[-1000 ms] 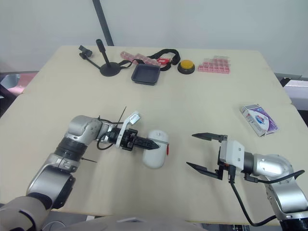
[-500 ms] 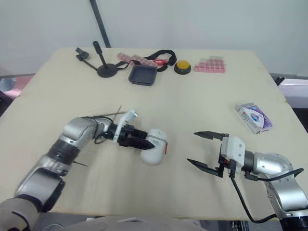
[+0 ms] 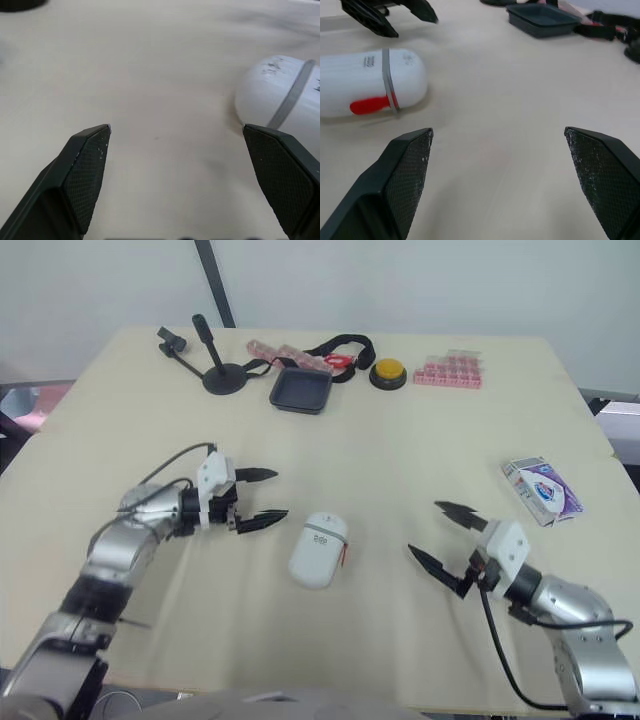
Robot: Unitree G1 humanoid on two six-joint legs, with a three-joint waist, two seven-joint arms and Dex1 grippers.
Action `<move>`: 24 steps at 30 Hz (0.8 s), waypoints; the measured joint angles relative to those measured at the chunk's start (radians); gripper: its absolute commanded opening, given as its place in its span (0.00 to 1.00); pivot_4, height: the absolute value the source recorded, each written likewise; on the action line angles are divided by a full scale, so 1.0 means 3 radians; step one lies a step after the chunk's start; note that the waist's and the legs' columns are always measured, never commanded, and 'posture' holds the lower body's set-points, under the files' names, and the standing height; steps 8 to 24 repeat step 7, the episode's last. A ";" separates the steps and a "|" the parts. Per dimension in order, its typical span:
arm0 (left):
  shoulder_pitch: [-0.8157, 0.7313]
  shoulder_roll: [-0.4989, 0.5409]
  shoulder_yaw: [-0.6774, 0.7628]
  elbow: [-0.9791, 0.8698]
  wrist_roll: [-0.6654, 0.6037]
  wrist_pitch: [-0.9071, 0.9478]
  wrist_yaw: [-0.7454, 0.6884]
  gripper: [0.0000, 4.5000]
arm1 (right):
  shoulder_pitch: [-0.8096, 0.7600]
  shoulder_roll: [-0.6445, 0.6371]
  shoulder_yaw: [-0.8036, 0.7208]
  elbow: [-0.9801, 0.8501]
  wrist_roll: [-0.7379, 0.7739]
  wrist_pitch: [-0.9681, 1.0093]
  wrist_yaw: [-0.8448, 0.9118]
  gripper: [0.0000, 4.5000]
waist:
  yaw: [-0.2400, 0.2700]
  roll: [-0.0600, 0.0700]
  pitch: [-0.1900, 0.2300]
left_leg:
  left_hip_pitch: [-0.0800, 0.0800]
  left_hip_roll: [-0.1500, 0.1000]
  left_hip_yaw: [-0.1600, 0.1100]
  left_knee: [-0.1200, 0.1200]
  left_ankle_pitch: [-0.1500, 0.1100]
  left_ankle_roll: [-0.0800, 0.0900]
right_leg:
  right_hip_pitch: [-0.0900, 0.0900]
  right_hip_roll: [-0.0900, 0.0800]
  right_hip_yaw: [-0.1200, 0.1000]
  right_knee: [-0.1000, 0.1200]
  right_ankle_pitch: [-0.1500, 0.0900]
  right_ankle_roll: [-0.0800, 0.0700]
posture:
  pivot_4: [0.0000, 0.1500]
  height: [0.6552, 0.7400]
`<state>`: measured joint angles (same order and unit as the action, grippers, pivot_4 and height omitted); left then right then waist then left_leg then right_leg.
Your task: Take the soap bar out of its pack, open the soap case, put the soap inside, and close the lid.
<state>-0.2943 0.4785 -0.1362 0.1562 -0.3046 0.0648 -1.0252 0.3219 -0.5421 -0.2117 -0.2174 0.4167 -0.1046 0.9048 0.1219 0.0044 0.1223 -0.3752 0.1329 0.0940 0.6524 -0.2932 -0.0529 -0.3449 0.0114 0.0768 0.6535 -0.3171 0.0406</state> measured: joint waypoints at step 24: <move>0.0171 -0.0067 0.0111 -0.0192 0.0091 0.0087 0.0452 0.99 | -0.0003 0.0180 -0.0007 0.0190 -0.0113 -0.0320 -0.0107 1.00 | -0.0003 -0.0006 0.0004 | 0.0022 -0.0011 -0.0004 0.0021 0.0012 0.0017 | 0.0007 -0.0055 -0.0017 0.0000 0.0002 0.0002 | 1.00 1.00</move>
